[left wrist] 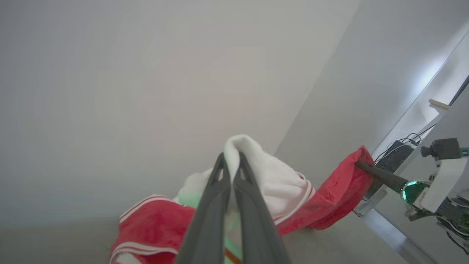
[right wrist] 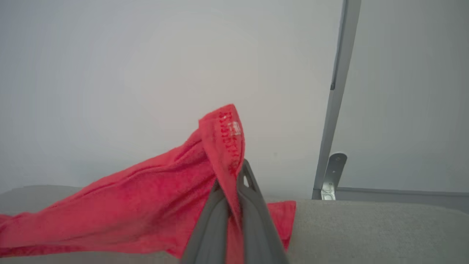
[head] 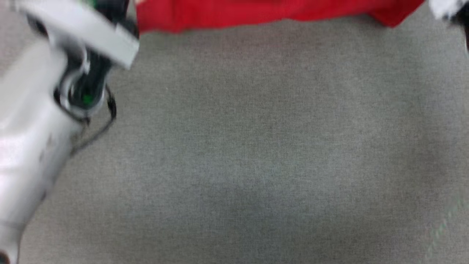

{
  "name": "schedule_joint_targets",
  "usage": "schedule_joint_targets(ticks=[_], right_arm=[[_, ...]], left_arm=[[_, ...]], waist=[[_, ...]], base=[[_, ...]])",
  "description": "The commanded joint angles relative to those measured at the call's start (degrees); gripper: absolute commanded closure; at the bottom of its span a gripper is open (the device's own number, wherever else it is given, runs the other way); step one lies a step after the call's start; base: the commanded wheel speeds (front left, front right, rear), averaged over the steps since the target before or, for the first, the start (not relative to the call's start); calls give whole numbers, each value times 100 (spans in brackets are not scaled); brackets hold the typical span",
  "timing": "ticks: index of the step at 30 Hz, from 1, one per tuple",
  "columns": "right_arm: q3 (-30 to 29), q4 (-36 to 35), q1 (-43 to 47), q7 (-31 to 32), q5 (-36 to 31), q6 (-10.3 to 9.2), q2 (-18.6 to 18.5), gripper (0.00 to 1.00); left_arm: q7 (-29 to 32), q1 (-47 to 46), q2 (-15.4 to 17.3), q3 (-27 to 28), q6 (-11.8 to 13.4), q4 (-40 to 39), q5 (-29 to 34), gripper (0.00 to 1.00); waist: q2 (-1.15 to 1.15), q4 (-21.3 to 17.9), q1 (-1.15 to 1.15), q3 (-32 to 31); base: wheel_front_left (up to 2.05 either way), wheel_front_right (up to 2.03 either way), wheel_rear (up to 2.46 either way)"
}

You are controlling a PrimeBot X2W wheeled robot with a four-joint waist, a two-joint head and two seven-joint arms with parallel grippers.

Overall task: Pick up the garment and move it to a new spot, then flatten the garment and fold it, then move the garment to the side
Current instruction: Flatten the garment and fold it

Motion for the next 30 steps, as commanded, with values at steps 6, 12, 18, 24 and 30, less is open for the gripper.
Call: schedule_joint_targets(ticks=[6,12,18,24,30], right_arm=[[364,-1334,1642,414,855,-8,-714,100],[230,-2443,3215,725,1109,-8,-1180,100],[-241,-3381,4500,1019,925,-9,-1344,100],[-953,-4305,5538,1467,672,-10,-1115,100],[-1586,-5220,6369,1894,346,-9,-785,100]], left_arm=[[-64,1736,96,530,5,-659,-299,100],[-67,3568,-163,1621,5,-1293,-150,100],[-69,5186,-186,2127,5,-2192,39,100],[-69,6202,-165,2474,44,-2930,251,100],[-67,6814,-123,2436,251,-3601,471,100]], waist=[[0,61,0,-371],[0,29,0,-613],[0,-10,0,-793],[0,1,0,-875],[0,28,0,-843]], base=[[0,0,0],[0,0,0],[0,0,0],[0,0,0],[0,0,0]])
